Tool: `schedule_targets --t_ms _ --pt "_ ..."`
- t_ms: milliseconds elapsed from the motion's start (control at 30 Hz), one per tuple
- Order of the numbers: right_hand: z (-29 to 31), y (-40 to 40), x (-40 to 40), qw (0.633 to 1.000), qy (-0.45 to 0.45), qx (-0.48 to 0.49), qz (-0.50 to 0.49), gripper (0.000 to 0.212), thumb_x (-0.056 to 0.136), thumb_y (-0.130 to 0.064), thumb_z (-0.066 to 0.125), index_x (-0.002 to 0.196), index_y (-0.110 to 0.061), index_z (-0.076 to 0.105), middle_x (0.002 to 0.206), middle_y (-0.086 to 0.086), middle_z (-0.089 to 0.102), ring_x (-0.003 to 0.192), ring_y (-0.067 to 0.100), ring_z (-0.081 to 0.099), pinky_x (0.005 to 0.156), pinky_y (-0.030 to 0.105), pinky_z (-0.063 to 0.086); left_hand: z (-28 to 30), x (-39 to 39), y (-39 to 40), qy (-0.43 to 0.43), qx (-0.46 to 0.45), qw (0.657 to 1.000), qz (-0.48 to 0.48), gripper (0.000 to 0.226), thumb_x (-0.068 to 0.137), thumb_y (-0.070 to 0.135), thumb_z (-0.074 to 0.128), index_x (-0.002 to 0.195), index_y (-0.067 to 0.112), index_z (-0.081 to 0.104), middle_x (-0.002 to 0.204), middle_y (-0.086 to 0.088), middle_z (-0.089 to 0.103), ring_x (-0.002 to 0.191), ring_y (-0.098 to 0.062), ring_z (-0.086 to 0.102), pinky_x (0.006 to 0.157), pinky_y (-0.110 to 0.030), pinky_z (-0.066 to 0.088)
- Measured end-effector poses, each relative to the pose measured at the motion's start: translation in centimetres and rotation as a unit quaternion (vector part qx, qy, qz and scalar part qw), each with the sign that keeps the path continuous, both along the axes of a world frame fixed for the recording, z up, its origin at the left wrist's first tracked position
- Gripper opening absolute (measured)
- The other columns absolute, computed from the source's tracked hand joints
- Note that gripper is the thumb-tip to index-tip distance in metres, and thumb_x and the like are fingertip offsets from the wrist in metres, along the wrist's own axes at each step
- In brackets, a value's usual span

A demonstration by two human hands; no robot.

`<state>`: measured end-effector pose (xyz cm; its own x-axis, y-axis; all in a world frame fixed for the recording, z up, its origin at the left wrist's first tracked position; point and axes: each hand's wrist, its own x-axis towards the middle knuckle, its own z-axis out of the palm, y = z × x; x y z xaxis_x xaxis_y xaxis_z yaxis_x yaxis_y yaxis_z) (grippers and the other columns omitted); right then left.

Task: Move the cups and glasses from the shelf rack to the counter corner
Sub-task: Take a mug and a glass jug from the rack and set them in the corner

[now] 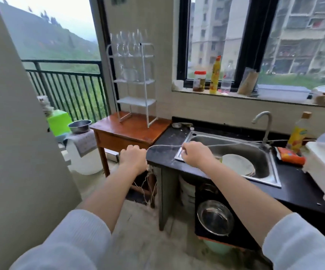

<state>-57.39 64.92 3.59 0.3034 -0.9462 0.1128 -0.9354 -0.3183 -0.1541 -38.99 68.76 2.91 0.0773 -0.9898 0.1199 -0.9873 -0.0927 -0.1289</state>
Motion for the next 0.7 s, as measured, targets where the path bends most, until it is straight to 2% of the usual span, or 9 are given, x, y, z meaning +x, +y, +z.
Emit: schedule_targets --t_ms 133,367,467,600,700 --pt "2.8 -8.1 6.4 0.998 -0.012 -0.029 0.061 0.035 0.091 -0.023 0.039 0.117 -0.006 0.054 0.121 0.017 0.058 0.113 0.034 0.053 0.088 0.038 0.044 2.5 6.3 -6.5 -0.009 0.003 0.997 0.072 0.033 0.091 0.021 0.041 0.119 0.01 0.055 0.127 -0.013 0.053 0.122 -0.03 0.044 0.095 -0.04 0.041" --pt "5.1 -19.4 16.7 0.992 -0.028 -0.047 0.118 0.035 0.09 -0.022 0.039 0.116 -0.005 0.055 0.119 0.015 0.06 0.11 0.033 0.055 0.086 0.037 0.046 5.1 16.0 -15.0 0.008 -0.014 0.99 0.142 0.033 0.09 0.017 0.04 0.119 0.009 0.055 0.131 -0.015 0.05 0.123 -0.03 0.043 0.095 -0.039 0.041" --pt "6.0 -23.5 21.0 0.989 -0.032 -0.062 0.131 0.035 0.09 -0.023 0.04 0.117 -0.006 0.055 0.118 0.014 0.06 0.108 0.032 0.056 0.085 0.038 0.047 6.1 20.0 -18.5 0.021 -0.037 0.988 0.148 0.032 0.089 0.015 0.04 0.116 0.008 0.056 0.128 -0.015 0.051 0.12 -0.03 0.045 0.093 -0.039 0.042" --pt "7.6 -29.2 27.3 0.987 -0.041 -0.088 0.126 0.032 0.089 -0.02 0.041 0.111 -0.005 0.058 0.114 0.015 0.063 0.103 0.031 0.058 0.073 0.031 0.043 7.6 26.1 -24.3 0.026 -0.074 0.989 0.125 0.03 0.091 0.016 0.039 0.114 0.008 0.056 0.124 -0.014 0.054 0.116 -0.03 0.046 0.091 -0.039 0.042" --pt "9.0 -32.5 31.0 0.988 -0.064 -0.102 0.099 0.034 0.089 -0.018 0.04 0.115 -0.004 0.057 0.121 0.016 0.06 0.11 0.033 0.055 0.083 0.036 0.046 8.5 30.2 -28.3 0.032 -0.078 0.99 0.109 0.03 0.09 0.014 0.039 0.114 0.008 0.056 0.122 -0.015 0.054 0.116 -0.03 0.046 0.089 -0.039 0.042"
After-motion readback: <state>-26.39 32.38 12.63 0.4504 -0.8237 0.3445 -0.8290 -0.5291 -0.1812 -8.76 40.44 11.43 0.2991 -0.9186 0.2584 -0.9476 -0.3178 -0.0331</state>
